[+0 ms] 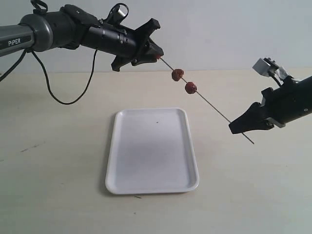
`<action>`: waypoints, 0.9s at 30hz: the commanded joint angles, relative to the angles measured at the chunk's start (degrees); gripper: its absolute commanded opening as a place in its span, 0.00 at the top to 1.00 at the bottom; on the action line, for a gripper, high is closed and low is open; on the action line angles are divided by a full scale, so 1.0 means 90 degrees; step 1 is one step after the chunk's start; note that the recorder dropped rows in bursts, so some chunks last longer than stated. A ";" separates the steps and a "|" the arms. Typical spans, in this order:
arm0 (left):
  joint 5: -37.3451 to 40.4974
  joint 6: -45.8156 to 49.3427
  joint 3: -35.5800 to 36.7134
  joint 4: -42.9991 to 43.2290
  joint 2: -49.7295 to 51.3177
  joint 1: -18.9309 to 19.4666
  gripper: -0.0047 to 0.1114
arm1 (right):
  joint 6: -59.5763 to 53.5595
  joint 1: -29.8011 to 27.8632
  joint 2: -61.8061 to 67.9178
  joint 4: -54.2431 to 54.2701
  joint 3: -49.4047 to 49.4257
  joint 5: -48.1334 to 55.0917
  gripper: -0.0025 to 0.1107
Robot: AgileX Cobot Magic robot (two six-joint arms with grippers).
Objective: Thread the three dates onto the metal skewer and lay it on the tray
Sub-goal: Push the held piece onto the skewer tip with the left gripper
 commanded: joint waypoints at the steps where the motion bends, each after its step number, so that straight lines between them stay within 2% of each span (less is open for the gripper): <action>1: -0.0007 0.0026 -0.0014 -0.0077 -0.0081 0.0000 0.71 | -0.0013 -0.0005 -0.0071 -0.0044 0.0028 0.0110 0.98; 27: 0.0034 0.0026 -0.0014 -0.0079 -0.0081 -0.0065 0.71 | -0.0146 -0.0005 -0.0071 0.0314 0.0028 0.0121 0.98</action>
